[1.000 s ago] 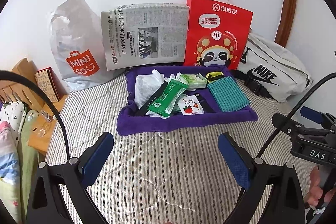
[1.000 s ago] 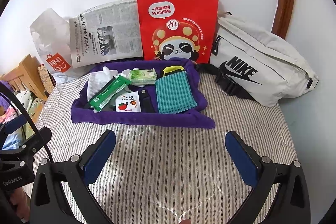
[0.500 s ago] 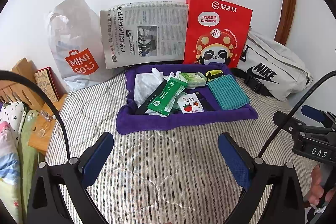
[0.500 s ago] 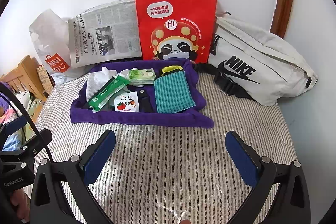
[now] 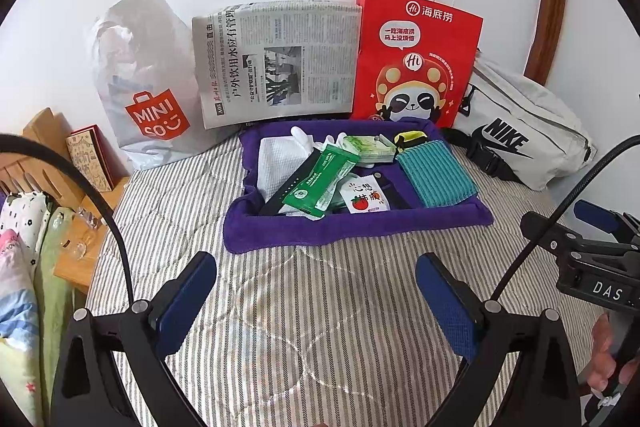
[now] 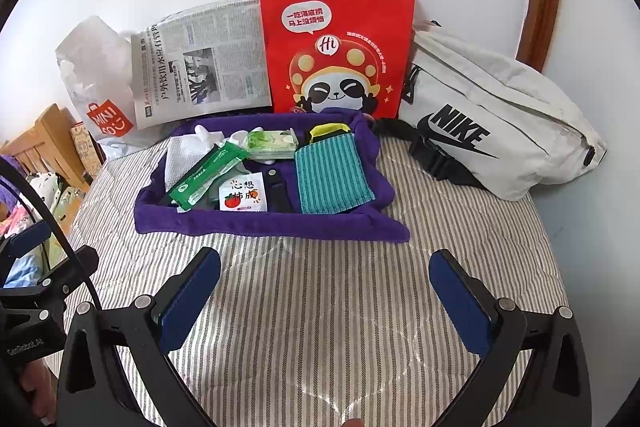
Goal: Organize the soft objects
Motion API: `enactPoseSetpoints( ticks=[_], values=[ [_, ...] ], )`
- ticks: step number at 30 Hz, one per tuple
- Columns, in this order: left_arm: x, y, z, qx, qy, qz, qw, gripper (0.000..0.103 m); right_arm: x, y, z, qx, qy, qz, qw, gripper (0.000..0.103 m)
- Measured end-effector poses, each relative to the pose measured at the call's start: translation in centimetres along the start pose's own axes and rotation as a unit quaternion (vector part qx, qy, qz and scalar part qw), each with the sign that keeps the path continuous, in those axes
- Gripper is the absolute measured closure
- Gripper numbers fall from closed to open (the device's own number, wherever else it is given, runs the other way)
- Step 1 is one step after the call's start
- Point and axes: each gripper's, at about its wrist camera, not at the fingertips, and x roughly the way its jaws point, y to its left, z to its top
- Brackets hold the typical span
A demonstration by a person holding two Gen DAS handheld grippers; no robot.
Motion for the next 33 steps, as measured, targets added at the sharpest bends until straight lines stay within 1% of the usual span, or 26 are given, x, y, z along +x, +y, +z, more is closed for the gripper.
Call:
enactPoseSetpoints(
  ticks=[33],
  values=[
    [0.07,0.50,-0.22,-0.001,0.004,0.002,1.0000,0.002,0.06,-0.10,-0.08,0.000,0.002,0.000,1.000,0.001]
  ],
)
